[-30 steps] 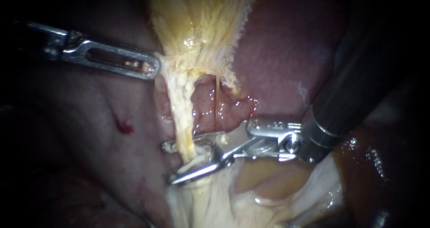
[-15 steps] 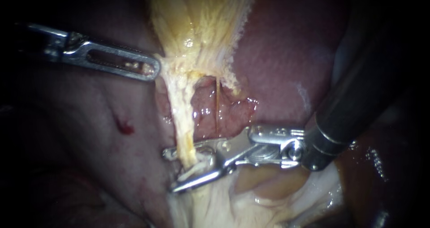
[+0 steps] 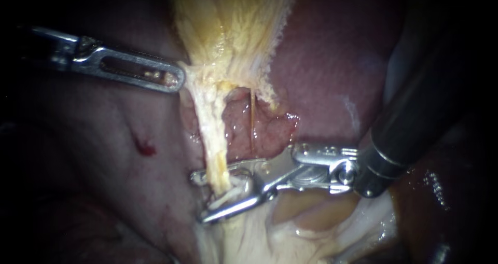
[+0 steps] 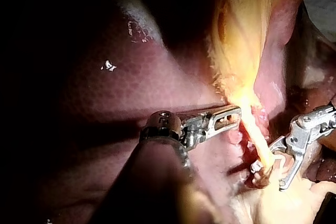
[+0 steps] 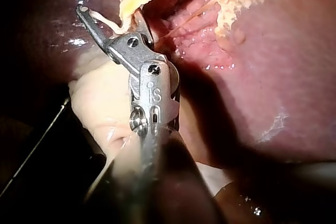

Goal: Clipping first clip left tube

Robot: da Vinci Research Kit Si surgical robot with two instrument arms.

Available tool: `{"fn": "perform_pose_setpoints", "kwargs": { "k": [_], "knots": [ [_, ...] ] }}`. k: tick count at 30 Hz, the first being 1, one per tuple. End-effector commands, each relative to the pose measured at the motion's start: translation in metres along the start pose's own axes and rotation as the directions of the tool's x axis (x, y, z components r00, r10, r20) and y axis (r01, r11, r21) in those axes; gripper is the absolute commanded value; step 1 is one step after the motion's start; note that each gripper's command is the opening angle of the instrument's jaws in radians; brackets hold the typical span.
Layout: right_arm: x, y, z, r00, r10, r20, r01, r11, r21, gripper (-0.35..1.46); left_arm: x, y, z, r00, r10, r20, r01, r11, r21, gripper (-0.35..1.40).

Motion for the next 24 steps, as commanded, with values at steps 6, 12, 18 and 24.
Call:
{"fn": "perform_pose_setpoints", "kwargs": {
  "k": [6, 12, 18, 24],
  "knots": [
    [0.0006, 0.0003, -0.0008, 1.0, 0.027, -0.006, -0.027, 1.0, -0.009, 0.35, 0.0, 0.0, 0.0, 1.0, 0.0, 0.0, 0.0, 1.0, 0.0, -0.35],
    [0.0006, 0.0003, -0.0016, 0.997, 0.072, 0.03, -0.071, 0.996, -0.044, -0.21, 0.0, 0.0, 0.0, 1.0, 0.0, 0.0, 0.0, 1.0, 0.0, -0.35],
    [0.0011, 0.0, -0.0021, 0.988, 0.151, 0.025, -0.15, 0.988, -0.046, -0.35, 0.0, 0.0, 0.0, 1.0, 0.0, 0.0, 0.0, 1.0, 0.0, -0.35],
    [0.0011, -0.0002, -0.0023, 0.978, 0.209, 0.021, -0.208, 0.977, -0.049, -0.35, 0.0001, 0.0, 0.0, 1.0, 0.0, 0.0, 0.0, 1.0, 0.0, -0.35]
  ]
}}
